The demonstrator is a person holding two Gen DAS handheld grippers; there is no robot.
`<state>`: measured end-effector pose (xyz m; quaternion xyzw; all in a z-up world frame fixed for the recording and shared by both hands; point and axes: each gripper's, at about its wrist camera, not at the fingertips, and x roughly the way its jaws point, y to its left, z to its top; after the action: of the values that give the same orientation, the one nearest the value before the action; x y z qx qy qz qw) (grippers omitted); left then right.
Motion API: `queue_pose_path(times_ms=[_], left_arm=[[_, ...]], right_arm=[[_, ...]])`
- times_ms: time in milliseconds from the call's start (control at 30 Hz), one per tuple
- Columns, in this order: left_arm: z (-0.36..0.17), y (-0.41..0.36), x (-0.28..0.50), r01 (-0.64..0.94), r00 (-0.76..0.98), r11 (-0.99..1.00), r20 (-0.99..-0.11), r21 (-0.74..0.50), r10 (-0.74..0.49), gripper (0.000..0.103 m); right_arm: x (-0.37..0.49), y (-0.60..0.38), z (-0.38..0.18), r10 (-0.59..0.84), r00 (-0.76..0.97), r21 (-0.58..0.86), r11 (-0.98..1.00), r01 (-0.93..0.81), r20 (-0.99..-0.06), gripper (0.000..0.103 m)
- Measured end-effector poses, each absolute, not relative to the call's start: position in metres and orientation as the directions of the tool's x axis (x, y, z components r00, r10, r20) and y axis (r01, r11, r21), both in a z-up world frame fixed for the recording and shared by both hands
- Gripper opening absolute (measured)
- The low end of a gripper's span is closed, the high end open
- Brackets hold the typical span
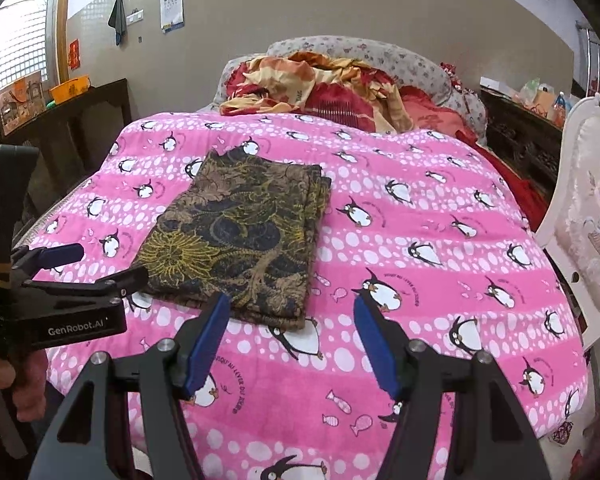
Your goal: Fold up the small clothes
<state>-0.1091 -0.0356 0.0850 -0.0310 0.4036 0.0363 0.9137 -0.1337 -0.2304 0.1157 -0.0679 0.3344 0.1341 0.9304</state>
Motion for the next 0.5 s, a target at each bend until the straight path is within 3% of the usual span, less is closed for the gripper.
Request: queue_pose_path(times_ms=[500], left_arm=[[0.104,-0.043,-0.125,-0.094,0.701,0.996,-0.71,0.004,0.069,0.08]], right_arm=[[-0.157,-0.236,0.127,0.229,0.753,-0.021,0.952,-0.306,-0.617,0.068]])
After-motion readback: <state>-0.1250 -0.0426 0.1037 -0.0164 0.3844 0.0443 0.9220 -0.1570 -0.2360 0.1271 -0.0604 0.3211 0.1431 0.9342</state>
